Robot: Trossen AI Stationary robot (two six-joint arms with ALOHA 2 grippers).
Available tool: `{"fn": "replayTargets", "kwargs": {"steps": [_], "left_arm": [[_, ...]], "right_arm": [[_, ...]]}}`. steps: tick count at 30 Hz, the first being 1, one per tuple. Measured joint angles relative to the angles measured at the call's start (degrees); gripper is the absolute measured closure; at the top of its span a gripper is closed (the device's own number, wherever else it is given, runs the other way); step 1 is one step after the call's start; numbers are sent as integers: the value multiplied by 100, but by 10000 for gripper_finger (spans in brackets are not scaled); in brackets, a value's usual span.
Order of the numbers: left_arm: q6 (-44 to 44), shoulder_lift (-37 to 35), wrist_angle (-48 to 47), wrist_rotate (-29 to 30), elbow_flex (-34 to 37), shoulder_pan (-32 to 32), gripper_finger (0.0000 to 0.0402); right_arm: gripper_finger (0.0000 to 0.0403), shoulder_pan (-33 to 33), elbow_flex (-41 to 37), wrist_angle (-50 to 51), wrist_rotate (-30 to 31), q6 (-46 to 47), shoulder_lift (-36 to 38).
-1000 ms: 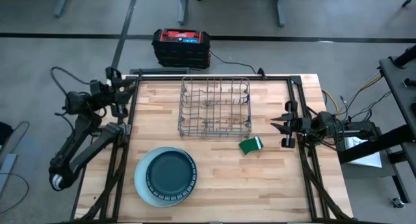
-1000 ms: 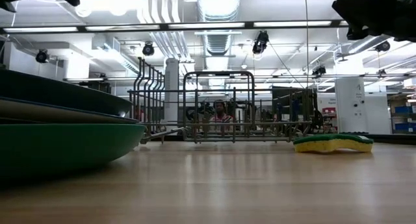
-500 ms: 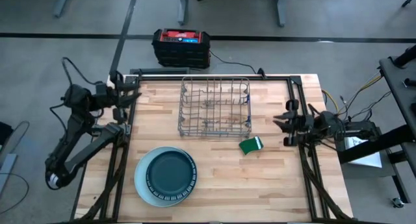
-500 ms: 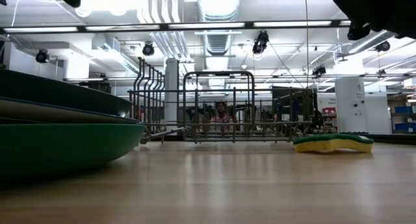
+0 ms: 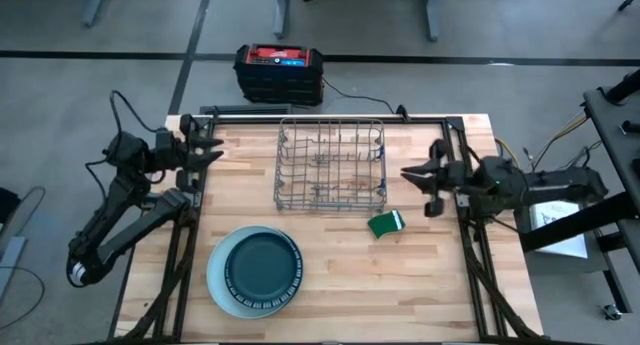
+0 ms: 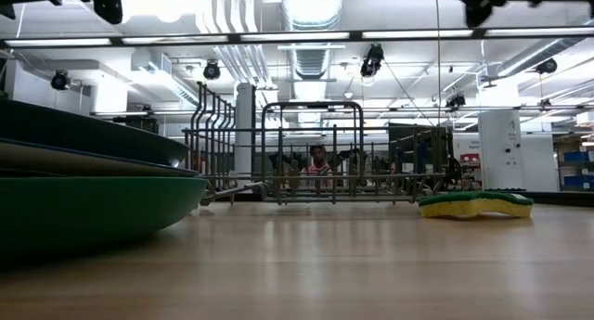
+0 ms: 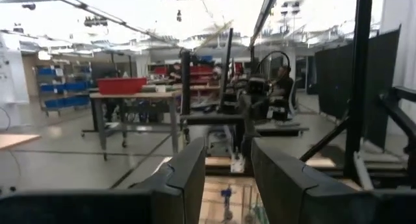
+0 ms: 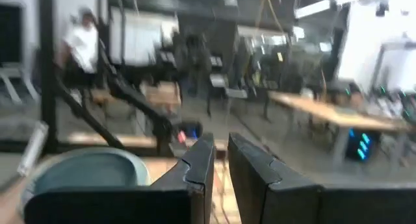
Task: Sort dishes
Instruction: Put the dark green plate into the dish rack
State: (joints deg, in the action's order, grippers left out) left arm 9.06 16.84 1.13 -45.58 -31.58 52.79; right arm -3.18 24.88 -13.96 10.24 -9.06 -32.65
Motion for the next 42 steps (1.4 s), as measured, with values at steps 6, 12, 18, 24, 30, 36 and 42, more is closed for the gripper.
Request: {"fn": "replayTargets", "kwargs": {"steps": [6, 12, 18, 24, 30, 36, 42], "left_arm": [[720, 26, 20, 0, -61, 1, 285], [679, -53, 11, -465, -54, 1, 285], [983, -257, -24, -925, -54, 1, 285], [1163, -441, -435, -950, -51, 1, 285], [1160, -569, -1163, -949, -15, 1, 285], [1597, -536, -1261, -946, -6, 1, 285], [1784, -485, -1256, -946, -6, 1, 285]], "right_arm": [[363, -18, 1310, 901, -13, 22, -1832], [366, -46, 2417, 1810, -433, 90, -3066], [367, -72, 3130, 1871, -478, 28, -3924], [359, -105, 3797, 1886, -494, -133, -4733], [341, -120, 4517, 2273, -853, -157, -5435], [317, -131, 4985, 2271, -933, -289, -6004], [297, -133, 5307, 2271, -930, -345, -6463]]}}
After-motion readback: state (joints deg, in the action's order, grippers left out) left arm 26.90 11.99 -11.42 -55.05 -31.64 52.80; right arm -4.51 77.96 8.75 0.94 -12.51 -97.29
